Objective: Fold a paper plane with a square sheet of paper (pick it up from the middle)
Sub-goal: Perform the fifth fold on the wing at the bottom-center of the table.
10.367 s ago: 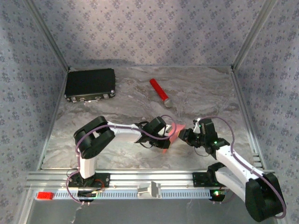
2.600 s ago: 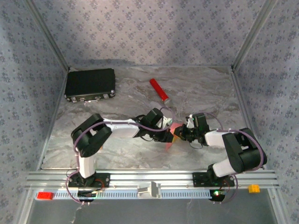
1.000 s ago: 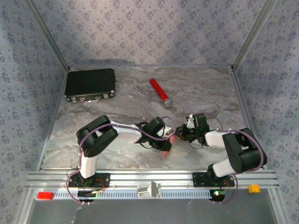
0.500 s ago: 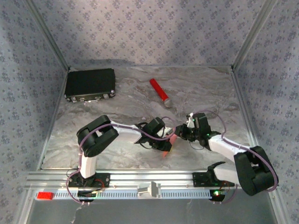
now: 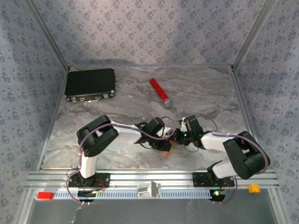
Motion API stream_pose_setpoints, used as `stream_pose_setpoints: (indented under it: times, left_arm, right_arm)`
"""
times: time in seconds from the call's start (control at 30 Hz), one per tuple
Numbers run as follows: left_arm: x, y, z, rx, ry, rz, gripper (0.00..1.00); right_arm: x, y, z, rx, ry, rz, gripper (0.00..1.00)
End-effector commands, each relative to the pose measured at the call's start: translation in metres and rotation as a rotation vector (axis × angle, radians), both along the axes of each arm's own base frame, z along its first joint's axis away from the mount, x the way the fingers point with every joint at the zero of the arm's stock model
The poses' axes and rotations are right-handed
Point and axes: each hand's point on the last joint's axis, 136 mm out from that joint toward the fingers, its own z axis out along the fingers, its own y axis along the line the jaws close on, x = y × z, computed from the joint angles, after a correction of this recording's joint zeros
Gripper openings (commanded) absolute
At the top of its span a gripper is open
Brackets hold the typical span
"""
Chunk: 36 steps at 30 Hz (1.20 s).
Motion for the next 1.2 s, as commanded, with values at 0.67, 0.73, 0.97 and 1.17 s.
stream_pose_setpoints:
  times: [0.67, 0.73, 0.97, 1.17]
  left_arm:
    - [-0.034, 0.048, -0.02, 0.122, 0.018, -0.042, 0.05]
    - [-0.039, 0.053, -0.021, 0.133, 0.02, -0.052, 0.05]
    - [-0.05, 0.068, -0.025, 0.186, 0.007, -0.064, 0.04]
    - [-0.032, 0.058, 0.003, 0.134, -0.082, -0.015, 0.03]
  right_arm:
    - [-0.009, -0.04, -0.046, -0.169, 0.118, -0.098, 0.06]
    - [-0.009, -0.04, -0.047, -0.169, 0.122, -0.099, 0.06]
    - [-0.008, -0.038, -0.046, -0.154, 0.122, -0.1, 0.06]
    - [-0.007, -0.035, -0.043, -0.132, 0.12, -0.105, 0.06]
